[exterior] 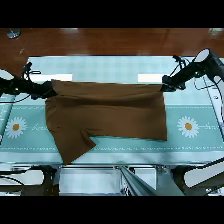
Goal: Fold the shirts.
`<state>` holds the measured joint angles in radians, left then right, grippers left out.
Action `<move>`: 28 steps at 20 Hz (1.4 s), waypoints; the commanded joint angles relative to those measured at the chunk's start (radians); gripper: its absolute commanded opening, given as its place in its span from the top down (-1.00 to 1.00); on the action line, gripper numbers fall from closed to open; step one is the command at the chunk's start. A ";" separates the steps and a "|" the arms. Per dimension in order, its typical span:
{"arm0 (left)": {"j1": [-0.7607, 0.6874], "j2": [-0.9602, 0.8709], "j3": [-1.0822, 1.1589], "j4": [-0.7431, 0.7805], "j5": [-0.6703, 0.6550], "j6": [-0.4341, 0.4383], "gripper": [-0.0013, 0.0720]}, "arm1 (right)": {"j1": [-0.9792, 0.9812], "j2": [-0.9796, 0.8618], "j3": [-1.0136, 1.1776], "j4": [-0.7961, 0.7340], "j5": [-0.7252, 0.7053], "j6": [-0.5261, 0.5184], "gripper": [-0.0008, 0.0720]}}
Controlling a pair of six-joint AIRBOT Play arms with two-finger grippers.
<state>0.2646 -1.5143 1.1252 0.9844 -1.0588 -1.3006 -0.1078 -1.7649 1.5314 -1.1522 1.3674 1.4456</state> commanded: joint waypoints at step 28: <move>0.360 0.458 -0.746 -0.141 -0.155 0.141 -0.95 | -0.300 0.925 -1.124 0.274 -0.277 -0.105 -0.76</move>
<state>0.6617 -1.0615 0.4355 0.8715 -1.2518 -1.1873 -0.4072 -0.8494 0.4232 -0.9001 1.0939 1.3537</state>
